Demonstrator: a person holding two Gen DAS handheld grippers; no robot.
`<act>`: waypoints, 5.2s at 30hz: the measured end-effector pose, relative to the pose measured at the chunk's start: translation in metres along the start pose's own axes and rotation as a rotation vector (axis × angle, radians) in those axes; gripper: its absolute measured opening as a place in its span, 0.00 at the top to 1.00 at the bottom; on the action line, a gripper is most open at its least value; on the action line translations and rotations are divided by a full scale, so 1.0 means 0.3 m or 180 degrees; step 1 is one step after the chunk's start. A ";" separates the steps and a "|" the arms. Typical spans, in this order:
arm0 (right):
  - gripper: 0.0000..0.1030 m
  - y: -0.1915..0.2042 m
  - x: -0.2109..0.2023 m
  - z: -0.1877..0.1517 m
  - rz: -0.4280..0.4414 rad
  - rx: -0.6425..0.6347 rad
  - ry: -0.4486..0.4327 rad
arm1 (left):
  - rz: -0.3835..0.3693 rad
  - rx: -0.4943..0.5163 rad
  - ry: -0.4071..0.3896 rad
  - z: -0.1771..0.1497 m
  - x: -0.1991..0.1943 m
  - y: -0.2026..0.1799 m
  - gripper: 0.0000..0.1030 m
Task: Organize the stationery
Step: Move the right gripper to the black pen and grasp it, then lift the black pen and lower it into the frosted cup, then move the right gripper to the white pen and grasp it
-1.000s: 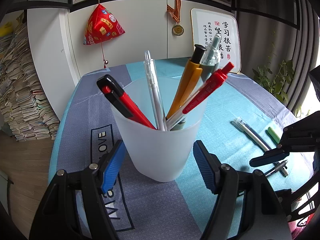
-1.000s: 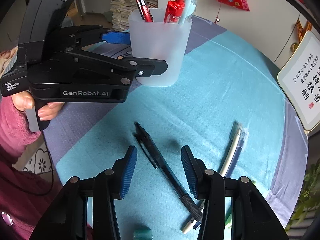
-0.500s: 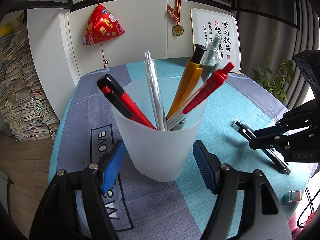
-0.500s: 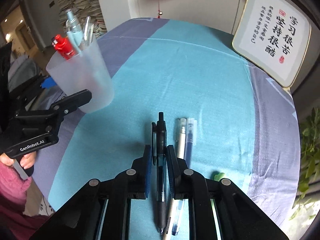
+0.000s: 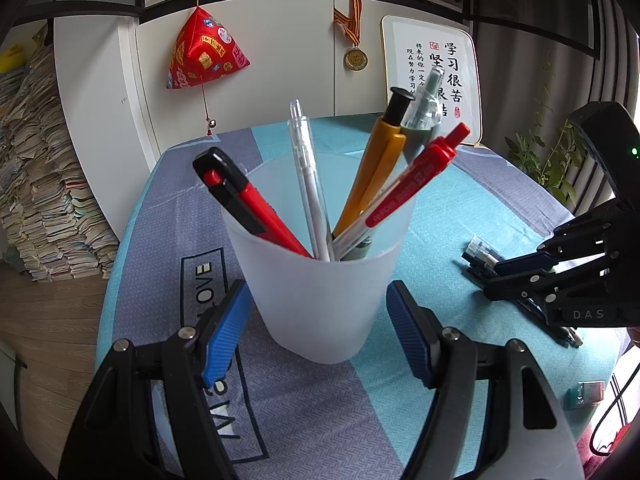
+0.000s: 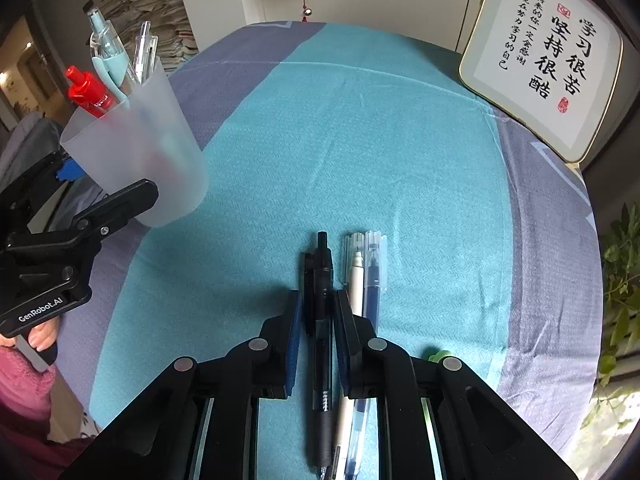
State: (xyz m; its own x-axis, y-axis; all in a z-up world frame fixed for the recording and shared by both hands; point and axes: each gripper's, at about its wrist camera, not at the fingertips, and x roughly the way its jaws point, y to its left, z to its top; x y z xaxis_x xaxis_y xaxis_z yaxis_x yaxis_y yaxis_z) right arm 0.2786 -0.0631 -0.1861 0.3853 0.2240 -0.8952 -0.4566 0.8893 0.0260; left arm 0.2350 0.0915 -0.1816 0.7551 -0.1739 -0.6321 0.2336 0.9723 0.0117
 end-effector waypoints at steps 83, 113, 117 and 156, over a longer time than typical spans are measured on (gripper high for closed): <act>0.89 0.277 -0.353 0.379 0.0822 -0.0253 -0.1224 | -0.0035 0.0004 0.0012 0.010 0.007 -0.004 0.34; 0.89 0.096 -0.444 0.239 0.0572 0.0079 -0.1265 | -0.0032 0.0007 0.0016 0.008 0.007 -0.004 0.33; 0.88 0.006 -0.339 0.150 0.0456 0.0276 -0.0954 | -0.0027 0.0013 0.0018 0.008 0.005 -0.001 0.33; 0.83 -0.031 0.033 0.070 -0.0156 0.0075 -0.0191 | -0.0018 0.0022 0.0078 0.009 0.015 -0.005 0.33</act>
State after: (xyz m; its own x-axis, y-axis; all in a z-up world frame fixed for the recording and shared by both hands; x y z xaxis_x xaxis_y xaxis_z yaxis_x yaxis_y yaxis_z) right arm 0.3035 -0.0608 -0.1860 0.4545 0.2027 -0.8674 -0.4173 0.9088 -0.0063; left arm 0.2397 0.0888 -0.1825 0.7387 -0.1753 -0.6509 0.2421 0.9701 0.0135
